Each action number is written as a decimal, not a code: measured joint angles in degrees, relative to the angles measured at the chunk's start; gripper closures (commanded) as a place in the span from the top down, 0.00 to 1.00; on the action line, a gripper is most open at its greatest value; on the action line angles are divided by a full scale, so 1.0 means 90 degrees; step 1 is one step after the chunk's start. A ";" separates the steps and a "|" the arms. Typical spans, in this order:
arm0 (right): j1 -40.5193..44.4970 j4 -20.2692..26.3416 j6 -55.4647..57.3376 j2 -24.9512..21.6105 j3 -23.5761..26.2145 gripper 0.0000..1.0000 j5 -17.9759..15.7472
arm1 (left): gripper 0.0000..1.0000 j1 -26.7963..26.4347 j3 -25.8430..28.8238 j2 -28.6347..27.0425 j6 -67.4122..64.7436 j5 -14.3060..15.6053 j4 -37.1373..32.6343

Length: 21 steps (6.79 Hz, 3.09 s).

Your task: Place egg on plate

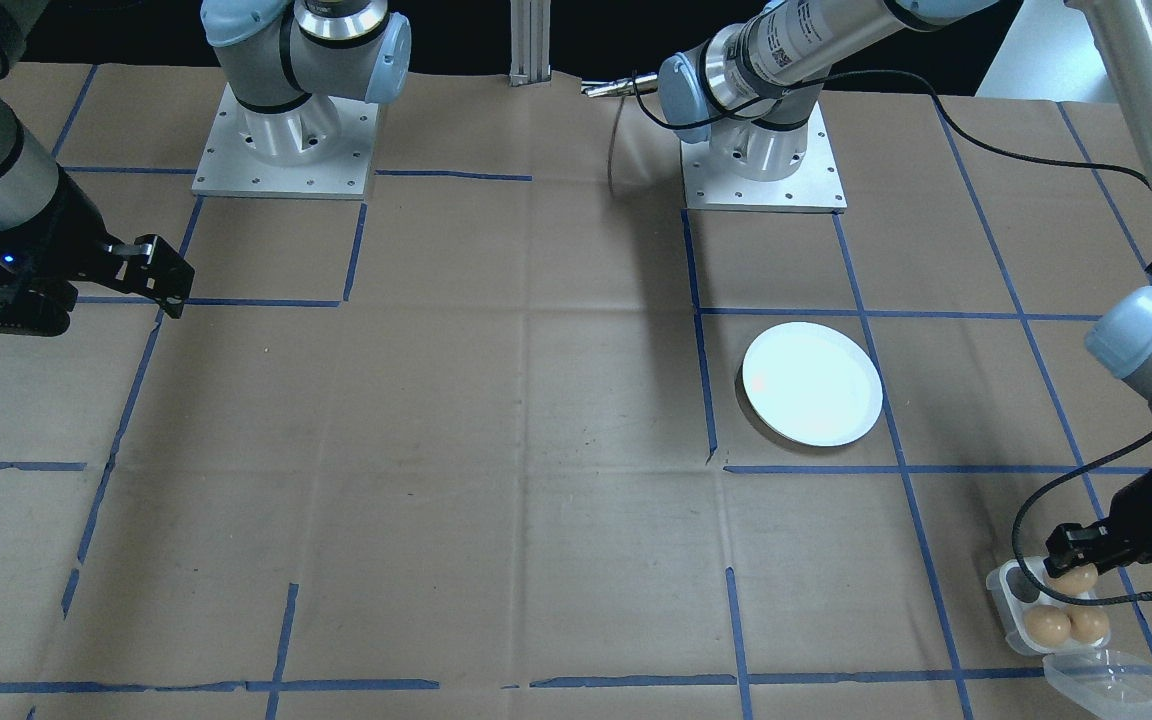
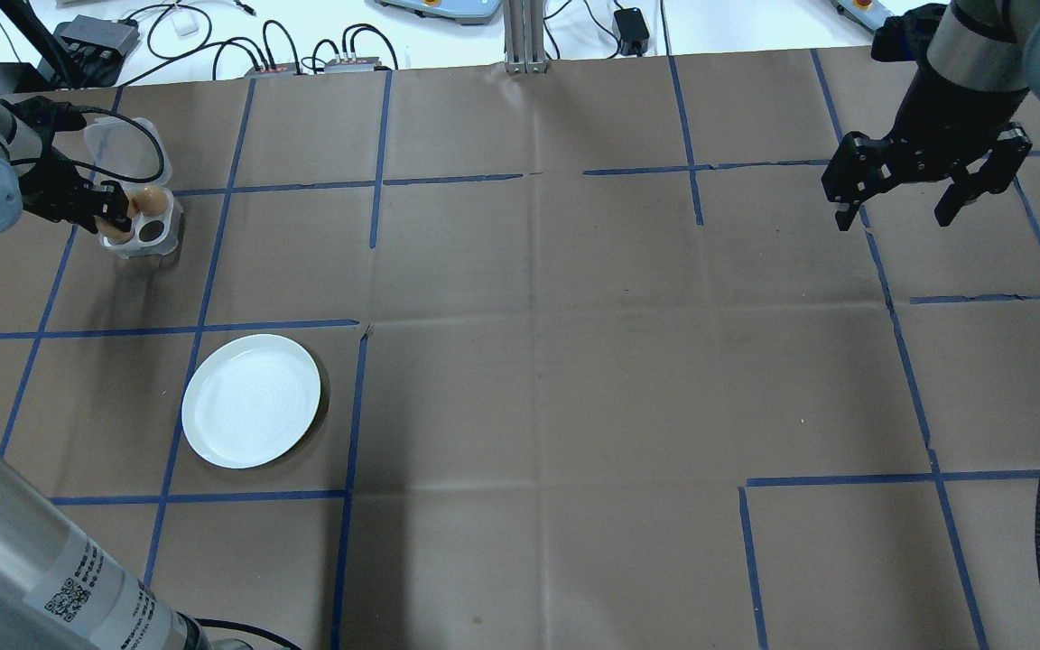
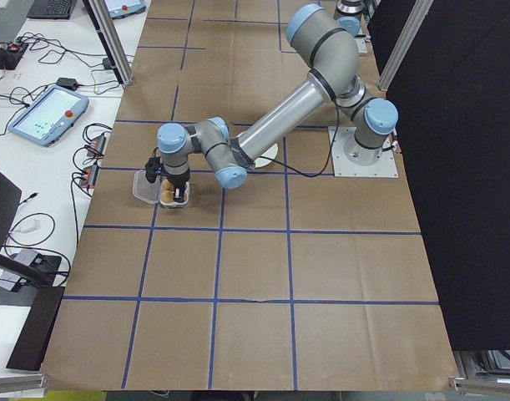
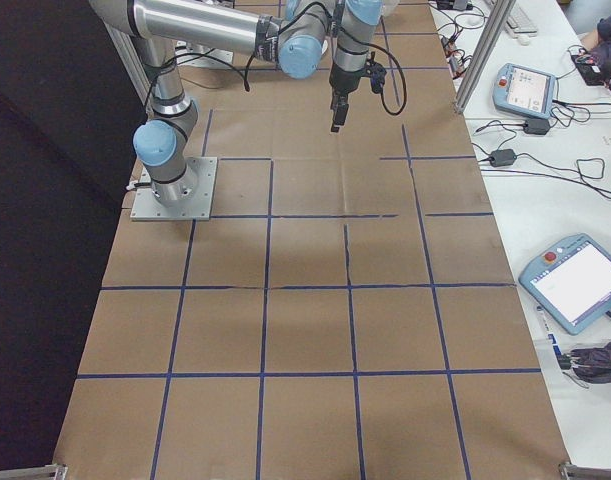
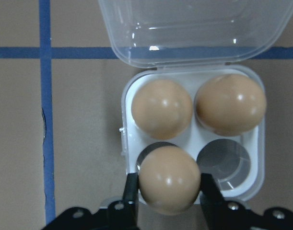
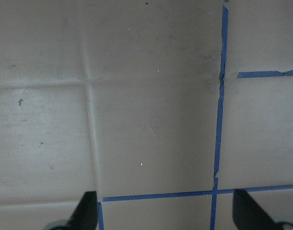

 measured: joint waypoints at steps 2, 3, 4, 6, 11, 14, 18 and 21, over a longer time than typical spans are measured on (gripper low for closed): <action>0.0000 0.0000 0.0000 0.0000 0.0000 1.00 0.0000 | 0.11 -0.0050 -0.0298 0.0643 -0.0140 -0.0095 -0.0587; 0.0000 0.0000 0.0000 0.0000 0.0000 1.00 0.0000 | 0.11 -0.0122 -0.0675 0.0998 -0.0371 -0.0122 -0.0766; 0.0000 0.0000 0.0000 0.0000 0.0000 1.00 0.0000 | 0.11 -0.0223 -0.1160 0.1358 -0.0633 -0.0140 -0.0835; 0.0000 0.0000 0.0000 0.0000 0.0000 1.00 0.0000 | 0.11 -0.0508 -0.2305 0.2127 -0.1386 -0.0282 -0.0846; 0.0000 0.0000 0.0000 0.0000 0.0000 1.00 0.0000 | 0.99 -0.0835 -0.3771 0.2672 -0.2306 -0.0825 -0.0563; 0.0000 0.0000 0.0000 0.0000 0.0000 1.00 0.0000 | 0.99 -0.0774 -0.3700 0.2740 -0.2203 -0.0579 -0.0462; 0.0000 0.0000 0.0000 0.0000 0.0000 1.00 0.0000 | 0.99 -0.0522 -0.2348 0.2110 -0.0788 -0.0308 -0.0344; 0.0000 0.0000 0.0000 0.0001 0.0000 1.00 0.0000 | 0.99 -0.0316 -0.1134 0.1242 0.1625 0.0145 -0.0333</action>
